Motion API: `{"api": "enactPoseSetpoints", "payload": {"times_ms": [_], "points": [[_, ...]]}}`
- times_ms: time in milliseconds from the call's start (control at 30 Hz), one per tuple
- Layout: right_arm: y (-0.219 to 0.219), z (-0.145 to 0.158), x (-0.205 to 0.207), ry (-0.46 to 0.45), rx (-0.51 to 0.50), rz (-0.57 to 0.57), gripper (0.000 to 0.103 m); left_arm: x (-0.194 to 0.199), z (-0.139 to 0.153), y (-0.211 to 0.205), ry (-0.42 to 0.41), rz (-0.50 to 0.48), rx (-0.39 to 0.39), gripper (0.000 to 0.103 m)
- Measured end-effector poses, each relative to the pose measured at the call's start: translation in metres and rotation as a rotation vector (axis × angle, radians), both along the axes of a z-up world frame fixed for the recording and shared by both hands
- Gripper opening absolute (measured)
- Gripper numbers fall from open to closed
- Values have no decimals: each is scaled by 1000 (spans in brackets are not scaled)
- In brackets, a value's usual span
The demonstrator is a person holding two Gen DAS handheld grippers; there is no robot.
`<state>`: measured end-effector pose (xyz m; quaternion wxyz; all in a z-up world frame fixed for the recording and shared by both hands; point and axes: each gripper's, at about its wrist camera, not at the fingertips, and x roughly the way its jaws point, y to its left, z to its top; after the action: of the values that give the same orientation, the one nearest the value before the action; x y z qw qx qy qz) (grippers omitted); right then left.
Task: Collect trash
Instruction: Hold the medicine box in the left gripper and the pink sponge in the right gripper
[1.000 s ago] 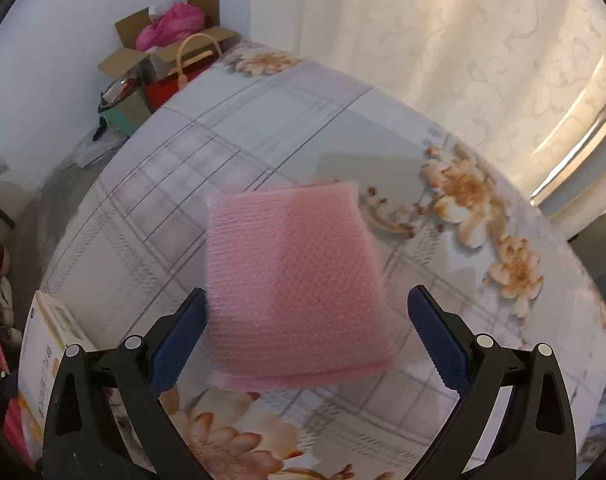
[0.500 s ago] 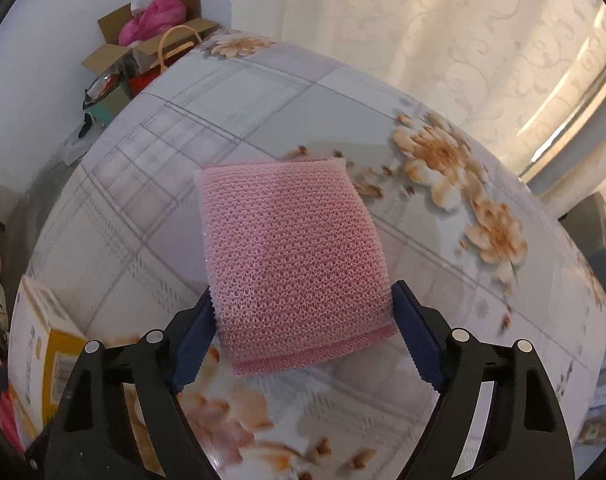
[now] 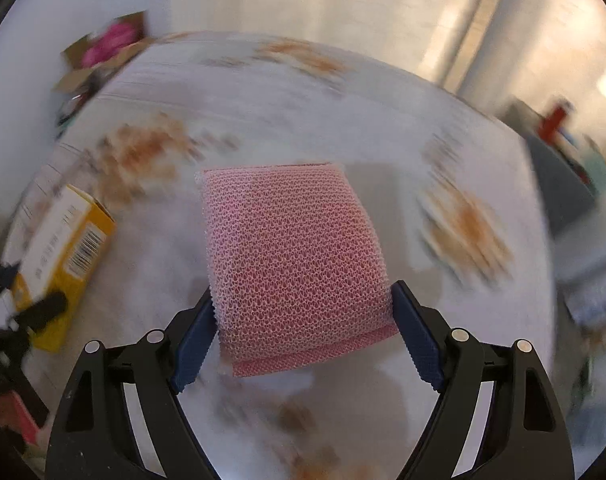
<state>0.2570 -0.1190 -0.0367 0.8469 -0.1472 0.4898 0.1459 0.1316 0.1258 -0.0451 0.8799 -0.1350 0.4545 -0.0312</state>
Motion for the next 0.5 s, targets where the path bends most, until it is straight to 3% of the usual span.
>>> {"api": "enactPoseSetpoints", "payload": {"times_ms": [200,333,500], "points": [[-59,-5,-64,-2,60,-158,79,-17,-1,-33,19,-75,26,72],[-76,-7,-82,18,150,-221,81,-15,-2,-36,33,-72,46,82],[-84,-10,-95,12,234,-240,85,-7,-2,-36,51,-50,72,85]]}}
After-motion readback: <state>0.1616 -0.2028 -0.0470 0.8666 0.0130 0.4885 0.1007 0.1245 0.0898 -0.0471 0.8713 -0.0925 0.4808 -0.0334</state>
